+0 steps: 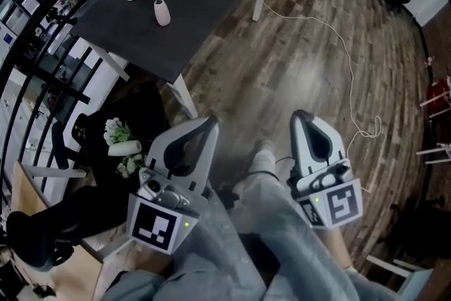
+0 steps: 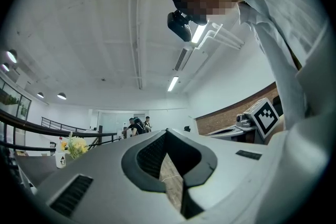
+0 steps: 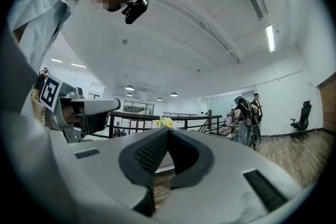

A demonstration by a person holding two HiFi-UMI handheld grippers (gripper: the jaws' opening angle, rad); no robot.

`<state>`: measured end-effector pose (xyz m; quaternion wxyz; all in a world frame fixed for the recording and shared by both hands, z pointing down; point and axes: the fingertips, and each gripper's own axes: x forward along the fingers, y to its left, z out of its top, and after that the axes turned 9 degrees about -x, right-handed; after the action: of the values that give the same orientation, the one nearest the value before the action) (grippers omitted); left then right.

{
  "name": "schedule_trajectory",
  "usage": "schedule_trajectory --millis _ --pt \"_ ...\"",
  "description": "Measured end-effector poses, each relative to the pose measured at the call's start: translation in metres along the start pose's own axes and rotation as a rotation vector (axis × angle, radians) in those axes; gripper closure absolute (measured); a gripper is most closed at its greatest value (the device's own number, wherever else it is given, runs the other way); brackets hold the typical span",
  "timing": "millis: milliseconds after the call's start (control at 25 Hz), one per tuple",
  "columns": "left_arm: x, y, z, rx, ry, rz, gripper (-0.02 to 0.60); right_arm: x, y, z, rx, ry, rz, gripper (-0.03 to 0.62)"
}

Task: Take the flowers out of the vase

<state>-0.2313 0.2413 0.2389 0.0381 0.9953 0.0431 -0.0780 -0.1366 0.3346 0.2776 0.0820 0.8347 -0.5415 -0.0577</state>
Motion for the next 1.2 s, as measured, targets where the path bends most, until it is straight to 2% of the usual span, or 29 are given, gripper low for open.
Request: schedule_trajectory --millis 240,520,1200 --pt "0.013 0.009 0.000 -0.007 -0.008 0.041 0.581 0.015 -0.008 -0.007 -0.007 0.011 0.039 0.591" --pt "0.049 0.028 -0.006 0.012 -0.001 0.108 0.581 0.056 -0.033 -0.015 -0.014 -0.025 0.113 0.591" --pt "0.169 0.081 -0.008 0.046 -0.045 0.377 0.581 0.175 -0.133 -0.035 -0.037 -0.083 0.384 0.591"
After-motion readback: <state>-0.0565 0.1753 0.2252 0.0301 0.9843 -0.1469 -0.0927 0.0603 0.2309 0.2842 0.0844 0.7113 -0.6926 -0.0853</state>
